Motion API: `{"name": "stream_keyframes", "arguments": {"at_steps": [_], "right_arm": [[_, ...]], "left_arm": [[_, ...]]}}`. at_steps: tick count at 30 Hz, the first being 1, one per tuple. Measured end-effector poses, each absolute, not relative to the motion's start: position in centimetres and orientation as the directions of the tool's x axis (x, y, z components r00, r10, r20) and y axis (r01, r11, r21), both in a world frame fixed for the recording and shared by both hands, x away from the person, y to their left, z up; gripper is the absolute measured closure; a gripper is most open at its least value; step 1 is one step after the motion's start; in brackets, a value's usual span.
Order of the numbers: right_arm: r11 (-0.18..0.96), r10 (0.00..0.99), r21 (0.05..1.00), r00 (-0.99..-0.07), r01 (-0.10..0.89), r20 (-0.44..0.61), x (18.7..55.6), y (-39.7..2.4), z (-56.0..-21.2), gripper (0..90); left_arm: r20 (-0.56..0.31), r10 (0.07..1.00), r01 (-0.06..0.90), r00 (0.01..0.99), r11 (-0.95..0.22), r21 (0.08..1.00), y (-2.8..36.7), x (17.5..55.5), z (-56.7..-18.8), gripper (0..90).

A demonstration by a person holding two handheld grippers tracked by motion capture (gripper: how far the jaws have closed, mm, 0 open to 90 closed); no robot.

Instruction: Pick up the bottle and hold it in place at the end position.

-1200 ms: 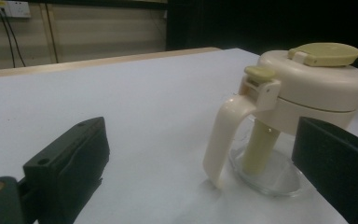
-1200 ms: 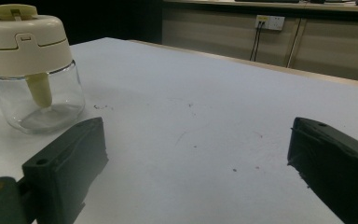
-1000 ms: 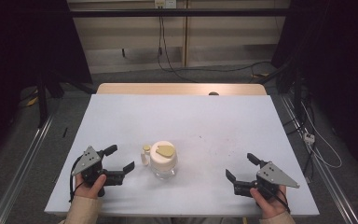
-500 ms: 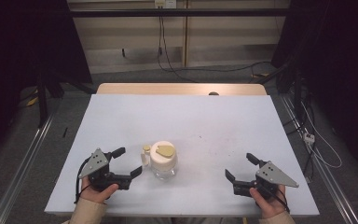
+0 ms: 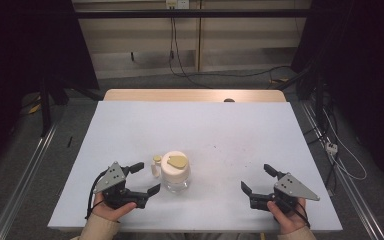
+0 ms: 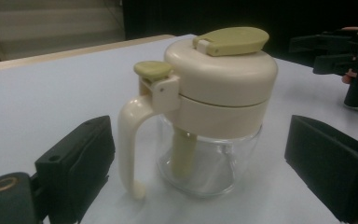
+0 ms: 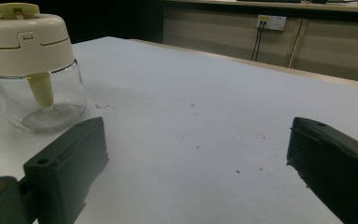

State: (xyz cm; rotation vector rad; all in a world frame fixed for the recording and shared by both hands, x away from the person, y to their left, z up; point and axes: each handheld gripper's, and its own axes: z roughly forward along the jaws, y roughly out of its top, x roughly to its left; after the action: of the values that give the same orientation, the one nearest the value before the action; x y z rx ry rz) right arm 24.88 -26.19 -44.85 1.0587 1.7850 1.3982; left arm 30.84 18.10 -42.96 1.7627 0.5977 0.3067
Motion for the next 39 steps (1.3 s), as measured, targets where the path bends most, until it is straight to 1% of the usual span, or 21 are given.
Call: {"name": "stream_keyframes", "arguments": {"at_steps": [2, 7, 12, 19, 21, 25, 30, 32, 33, 37, 39], "right_arm": [[0.116, 0.877, 0.971, -0.48, 0.211, 0.0, 24.9, -26.2, -44.9, 4.4], [0.113, 0.878, 0.971, -0.479, 0.21, 0.001, 24.8, -26.2, -44.9, 4.4], [0.112, 0.878, 0.971, -0.478, 0.209, 0.002, 24.8, -26.3, -44.8, 4.4], [0.116, 0.877, 0.971, -0.48, 0.209, -0.002, 24.8, -26.2, -44.9, 4.4], [0.117, 0.876, 0.971, -0.482, 0.208, -0.002, 24.7, -26.2, -44.8, 4.7], [0.117, 0.876, 0.971, -0.482, 0.208, -0.003, 24.7, -26.2, -44.8, 4.7], [0.116, 0.875, 0.971, -0.485, 0.207, -0.001, 24.7, -26.2, -44.8, 4.8], [0.117, 0.875, 0.971, -0.484, 0.206, -0.003, 24.7, -26.2, -44.8, 4.8], [0.121, 0.874, 0.971, -0.486, 0.206, -0.006, 24.6, -26.3, -44.8, 4.8], [0.117, 0.875, 0.972, -0.484, 0.206, -0.003, 24.6, -26.3, -44.8, 4.8], [0.118, 0.875, 0.972, -0.484, 0.204, -0.005, 24.6, -26.3, -44.8, 4.8]], "left_arm": [[-0.091, 0.544, 0.224, 0.834, -0.183, 0.957, 17.9, 30.7, -42.9, 10.2], [-0.093, 0.532, 0.225, 0.841, -0.189, 0.956, 17.3, 30.4, -42.9, 10.9], [-0.09, 0.524, 0.239, 0.847, -0.223, 0.945, 16.5, 30.2, -43.3, 12.3], [-0.092, 0.55, 0.267, 0.83, -0.246, 0.932, 15.4, 30.3, -43.7, 12.3], [-0.081, 0.568, 0.271, 0.819, -0.26, 0.927, 15.0, 30.2, -43.9, 10.2], [-0.067, 0.593, 0.275, 0.802, -0.268, 0.924, 13.7, 30.4, -44.1, 10.1], [-0.078, 0.616, 0.296, 0.784, -0.261, 0.919, 12.6, 30.8, -44.3, 9.3], [-0.055, 0.625, 0.288, 0.779, -0.279, 0.916, 12.1, 30.9, -44.5, 9.0], [-0.054, 0.63, 0.291, 0.775, -0.28, 0.915, 11.8, 30.9, -44.5, 6.9], [-0.054, 0.658, 0.295, 0.751, -0.261, 0.919, 11.1, 31.3, -44.6, 6.0], [-0.054, 0.658, 0.295, 0.751, -0.261, 0.919, 11.0, 31.4, -44.6, 5.9]]}}
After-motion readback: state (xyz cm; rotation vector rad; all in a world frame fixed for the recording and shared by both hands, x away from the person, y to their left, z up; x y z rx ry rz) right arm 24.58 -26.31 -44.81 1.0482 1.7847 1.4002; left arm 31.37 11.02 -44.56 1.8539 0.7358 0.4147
